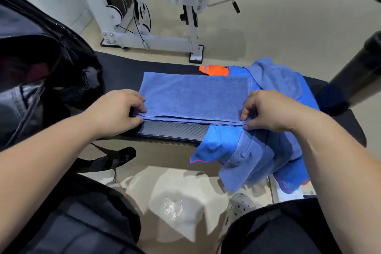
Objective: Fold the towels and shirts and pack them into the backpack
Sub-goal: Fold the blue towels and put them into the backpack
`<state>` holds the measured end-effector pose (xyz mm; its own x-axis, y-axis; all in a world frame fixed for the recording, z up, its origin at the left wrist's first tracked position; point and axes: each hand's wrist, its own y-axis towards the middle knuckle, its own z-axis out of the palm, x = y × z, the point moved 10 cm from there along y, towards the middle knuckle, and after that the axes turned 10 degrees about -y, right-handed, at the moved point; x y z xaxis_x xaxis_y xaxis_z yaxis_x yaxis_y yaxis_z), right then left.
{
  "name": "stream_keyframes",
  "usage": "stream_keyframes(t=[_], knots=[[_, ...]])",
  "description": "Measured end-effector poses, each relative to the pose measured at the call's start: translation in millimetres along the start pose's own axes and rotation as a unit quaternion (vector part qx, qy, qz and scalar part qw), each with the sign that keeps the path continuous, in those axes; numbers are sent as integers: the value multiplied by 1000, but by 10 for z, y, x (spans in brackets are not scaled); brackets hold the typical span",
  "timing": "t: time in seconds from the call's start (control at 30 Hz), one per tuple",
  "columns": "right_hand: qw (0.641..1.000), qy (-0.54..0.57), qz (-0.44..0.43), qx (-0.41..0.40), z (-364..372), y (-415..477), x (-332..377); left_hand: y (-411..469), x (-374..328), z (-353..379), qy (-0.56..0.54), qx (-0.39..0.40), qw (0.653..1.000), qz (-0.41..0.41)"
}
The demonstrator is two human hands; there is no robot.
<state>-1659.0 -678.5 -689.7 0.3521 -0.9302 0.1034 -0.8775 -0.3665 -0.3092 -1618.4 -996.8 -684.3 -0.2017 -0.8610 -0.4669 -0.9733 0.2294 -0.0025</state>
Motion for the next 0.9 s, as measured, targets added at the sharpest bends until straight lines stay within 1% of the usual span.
stream_keyframes(t=[0.07,0.1,0.13,0.23,0.27,0.3,0.37,0.43,0.53,0.6,0.67,0.83,0.9], knots=[[1000,-18,22,10,-10,-33,-9,-32,26,-8,-24,6,999,-21],[999,-27,35,-1,-49,-41,-8,-30,28,-36,-45,-6,999,-26],[998,-30,43,-31,-130,-47,12,-7,28,-81,-60,-31,997,-28],[984,0,42,-175,-411,-18,140,125,8,-181,-69,-102,992,-37],[980,8,44,-192,-424,26,183,186,-18,-166,-62,-108,992,-35],[981,8,49,-186,-384,104,212,258,-21,-131,-60,-108,992,-35],[988,-13,61,-138,-228,298,278,390,43,-24,-55,-92,992,-63],[993,-21,66,-99,-75,466,342,479,203,152,-24,-52,991,-125],[993,-27,78,-85,115,589,352,481,357,422,62,22,982,-180],[992,-24,111,-60,291,601,257,430,402,530,73,41,979,-186],[990,-30,128,-48,382,592,185,396,401,549,73,42,980,-180],[988,-63,138,-30,386,597,184,424,405,535,78,48,979,-181],[986,-80,139,-37,335,596,238,444,374,495,71,38,982,-170]])
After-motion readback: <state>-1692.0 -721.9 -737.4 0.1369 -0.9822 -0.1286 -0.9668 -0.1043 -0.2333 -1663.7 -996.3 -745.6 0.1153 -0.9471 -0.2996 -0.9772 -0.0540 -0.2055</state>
